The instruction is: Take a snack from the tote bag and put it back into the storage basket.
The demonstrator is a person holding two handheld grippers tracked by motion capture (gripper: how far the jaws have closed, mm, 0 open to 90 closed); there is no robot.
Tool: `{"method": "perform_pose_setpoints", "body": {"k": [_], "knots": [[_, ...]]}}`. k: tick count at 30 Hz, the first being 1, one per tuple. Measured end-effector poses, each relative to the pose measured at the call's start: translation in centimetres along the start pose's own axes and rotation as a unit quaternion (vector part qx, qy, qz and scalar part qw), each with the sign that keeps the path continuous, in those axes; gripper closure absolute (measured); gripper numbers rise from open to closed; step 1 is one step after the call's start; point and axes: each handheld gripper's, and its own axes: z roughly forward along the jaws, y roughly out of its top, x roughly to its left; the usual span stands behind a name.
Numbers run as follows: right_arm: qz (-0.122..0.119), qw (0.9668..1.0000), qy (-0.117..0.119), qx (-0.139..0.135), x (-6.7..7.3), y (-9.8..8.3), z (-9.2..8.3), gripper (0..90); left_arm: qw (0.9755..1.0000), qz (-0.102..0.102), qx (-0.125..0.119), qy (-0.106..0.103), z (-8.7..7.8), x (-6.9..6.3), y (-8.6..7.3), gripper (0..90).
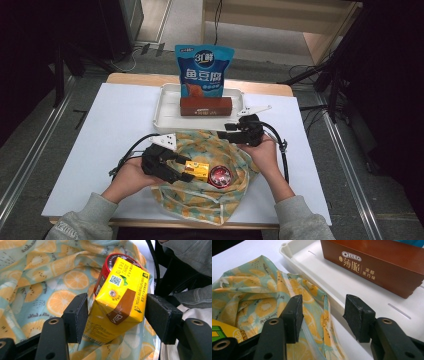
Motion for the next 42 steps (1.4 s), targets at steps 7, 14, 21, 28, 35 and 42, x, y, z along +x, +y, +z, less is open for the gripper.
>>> {"method": "perform_pose_setpoints", "body": {"k": [7,14,21,28,35,42], "knots": [[0.000,1.0000,0.006,-0.005,0.2,0.0,-0.1,49.4,0.9996,0.015,0.020,0.014,1.0,-0.1,-0.1,38.0],[0.001,1.0000,0.005,-0.001,0.1,-0.2,0.0,49.2,0.9999,0.010,0.013,0.004,1.6,0.2,0.0,38.1],[0.002,0.9999,0.010,-0.003,0.1,-0.3,0.0,48.8,0.9999,0.013,0.010,0.001,2.0,0.3,0.0,38.7],[0.000,0.9999,0.010,-0.001,0.0,-0.3,0.1,48.3,0.9994,0.032,0.010,0.005,1.9,0.1,0.0,42.0],[-0.001,1.0000,0.010,0.001,0.0,-0.3,0.2,48.2,0.9993,0.030,0.012,0.018,1.5,0.2,0.2,45.5],[-0.001,0.9999,0.012,0.001,0.1,-0.3,0.2,48.0,0.9992,0.028,0.010,0.028,1.2,0.2,0.3,47.7]]}}
